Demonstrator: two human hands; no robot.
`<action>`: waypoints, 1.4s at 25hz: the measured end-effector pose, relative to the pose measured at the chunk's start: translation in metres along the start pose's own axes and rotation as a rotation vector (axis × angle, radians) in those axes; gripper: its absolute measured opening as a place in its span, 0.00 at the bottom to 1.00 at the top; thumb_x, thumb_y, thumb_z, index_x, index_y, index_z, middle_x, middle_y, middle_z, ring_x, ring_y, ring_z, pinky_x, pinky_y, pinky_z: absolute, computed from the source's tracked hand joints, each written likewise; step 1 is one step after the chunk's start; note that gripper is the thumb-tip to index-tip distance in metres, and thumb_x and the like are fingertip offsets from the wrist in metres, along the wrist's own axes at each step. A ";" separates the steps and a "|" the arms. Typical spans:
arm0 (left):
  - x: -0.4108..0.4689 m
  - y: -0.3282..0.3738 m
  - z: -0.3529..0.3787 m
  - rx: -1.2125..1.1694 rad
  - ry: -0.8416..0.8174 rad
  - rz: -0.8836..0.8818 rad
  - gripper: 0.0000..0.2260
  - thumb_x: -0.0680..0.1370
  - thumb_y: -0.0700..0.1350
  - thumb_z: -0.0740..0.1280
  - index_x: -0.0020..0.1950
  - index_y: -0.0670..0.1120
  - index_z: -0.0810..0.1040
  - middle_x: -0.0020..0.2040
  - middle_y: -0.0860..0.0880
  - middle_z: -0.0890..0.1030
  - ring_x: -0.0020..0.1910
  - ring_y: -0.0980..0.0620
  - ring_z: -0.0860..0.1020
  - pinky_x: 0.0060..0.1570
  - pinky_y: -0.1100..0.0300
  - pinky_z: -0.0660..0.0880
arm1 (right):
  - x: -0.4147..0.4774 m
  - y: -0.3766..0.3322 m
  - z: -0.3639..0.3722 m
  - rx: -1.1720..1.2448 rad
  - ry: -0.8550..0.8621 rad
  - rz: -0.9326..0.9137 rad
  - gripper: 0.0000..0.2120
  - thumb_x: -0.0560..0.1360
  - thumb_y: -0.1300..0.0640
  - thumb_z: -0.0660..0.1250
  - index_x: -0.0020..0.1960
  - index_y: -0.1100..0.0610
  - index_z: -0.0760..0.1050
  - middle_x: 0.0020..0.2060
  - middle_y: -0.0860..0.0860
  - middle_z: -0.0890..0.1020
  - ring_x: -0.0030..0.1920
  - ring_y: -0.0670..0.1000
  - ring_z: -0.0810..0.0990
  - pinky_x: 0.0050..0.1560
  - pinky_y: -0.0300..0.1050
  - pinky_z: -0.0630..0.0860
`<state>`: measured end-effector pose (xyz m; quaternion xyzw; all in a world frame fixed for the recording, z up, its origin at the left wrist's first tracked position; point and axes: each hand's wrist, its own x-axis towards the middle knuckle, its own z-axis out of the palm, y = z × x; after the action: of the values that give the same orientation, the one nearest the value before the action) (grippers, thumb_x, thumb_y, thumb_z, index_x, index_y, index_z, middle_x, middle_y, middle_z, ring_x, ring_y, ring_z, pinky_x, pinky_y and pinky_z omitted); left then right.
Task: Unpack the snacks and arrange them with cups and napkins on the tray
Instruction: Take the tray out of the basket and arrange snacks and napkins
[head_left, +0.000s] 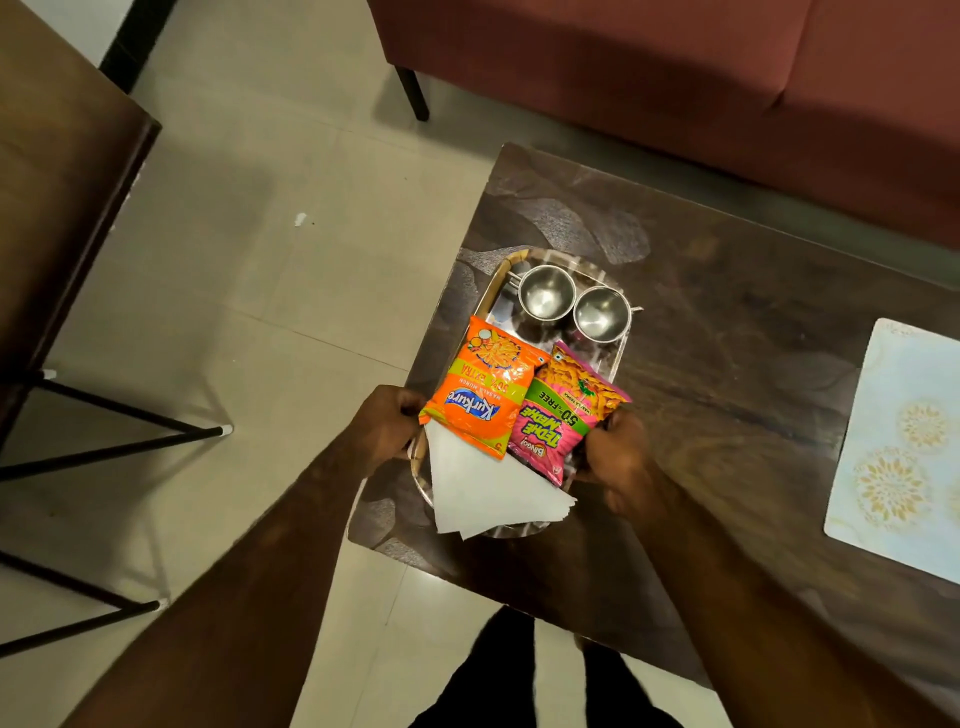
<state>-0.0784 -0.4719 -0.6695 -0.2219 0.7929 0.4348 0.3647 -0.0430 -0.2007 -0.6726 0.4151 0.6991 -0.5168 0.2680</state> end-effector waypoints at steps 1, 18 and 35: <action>0.001 -0.001 0.003 0.051 0.038 0.046 0.05 0.78 0.35 0.71 0.52 0.39 0.83 0.48 0.38 0.85 0.47 0.39 0.84 0.48 0.47 0.83 | 0.000 0.002 -0.004 -0.021 0.014 -0.006 0.16 0.81 0.72 0.58 0.59 0.61 0.81 0.44 0.57 0.86 0.37 0.54 0.83 0.50 0.64 0.87; -0.023 -0.046 -0.008 0.337 0.353 -0.022 0.14 0.74 0.30 0.67 0.39 0.50 0.75 0.44 0.51 0.80 0.46 0.44 0.80 0.48 0.52 0.80 | -0.015 0.091 -0.081 -0.103 0.119 0.033 0.19 0.80 0.74 0.56 0.47 0.56 0.80 0.39 0.63 0.86 0.33 0.57 0.82 0.33 0.48 0.81; -0.115 0.017 0.138 0.504 -0.086 0.155 0.04 0.77 0.48 0.64 0.49 0.50 0.77 0.50 0.50 0.82 0.50 0.50 0.80 0.51 0.54 0.79 | -0.008 0.101 -0.091 -0.233 0.226 0.035 0.12 0.78 0.67 0.66 0.58 0.57 0.80 0.50 0.58 0.88 0.52 0.64 0.88 0.58 0.62 0.85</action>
<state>0.0364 -0.3417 -0.6210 -0.0440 0.8746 0.2591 0.4075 0.0525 -0.1046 -0.6872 0.4489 0.7727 -0.3773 0.2429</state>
